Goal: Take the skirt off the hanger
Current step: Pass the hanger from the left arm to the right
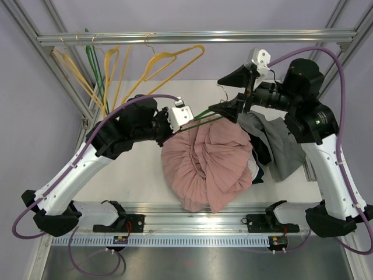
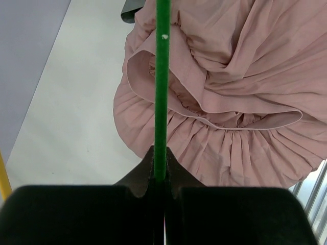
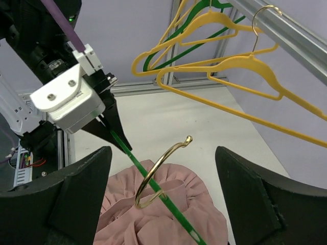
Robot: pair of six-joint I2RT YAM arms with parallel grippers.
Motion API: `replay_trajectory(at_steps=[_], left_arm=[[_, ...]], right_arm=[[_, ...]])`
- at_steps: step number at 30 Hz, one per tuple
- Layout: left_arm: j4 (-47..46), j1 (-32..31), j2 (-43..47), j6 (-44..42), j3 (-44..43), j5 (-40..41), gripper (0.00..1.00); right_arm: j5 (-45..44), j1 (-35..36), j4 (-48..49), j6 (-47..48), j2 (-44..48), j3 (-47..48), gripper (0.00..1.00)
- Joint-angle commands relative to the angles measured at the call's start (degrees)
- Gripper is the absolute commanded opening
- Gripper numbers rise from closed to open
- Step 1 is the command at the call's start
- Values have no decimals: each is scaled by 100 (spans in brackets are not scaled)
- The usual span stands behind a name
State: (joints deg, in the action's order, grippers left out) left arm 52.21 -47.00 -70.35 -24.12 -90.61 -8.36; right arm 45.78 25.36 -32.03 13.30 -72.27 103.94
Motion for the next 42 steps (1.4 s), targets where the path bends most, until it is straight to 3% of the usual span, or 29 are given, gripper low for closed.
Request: replay_trajectory(at_steps=[1,7,11,17,18,21,42], left_arm=[[-589,-55,21,162,-326,-218,0],[-554,-63,56,101,-221,-306,0],[-519,-63,162,-31,-36,-429,0],[-536,-63,205,91,105,-491,0],[-562,-63,223,179,140,-509,0],[-781,-63,328,354,262,-561,0],[-1309,-63,417,900,720,-1010,0]], right_arm=[[-544,310,39,-30,-147,320,88],[-132,434,-180,725,-200,346,58],[133,434,-295,1437,-68,250,51],[-68,434,-357,1562,28,233,61],[-208,434,-104,1361,107,154,69],[-631,434,214,1236,266,-102,80],[-131,434,1155,1140,363,-515,75]])
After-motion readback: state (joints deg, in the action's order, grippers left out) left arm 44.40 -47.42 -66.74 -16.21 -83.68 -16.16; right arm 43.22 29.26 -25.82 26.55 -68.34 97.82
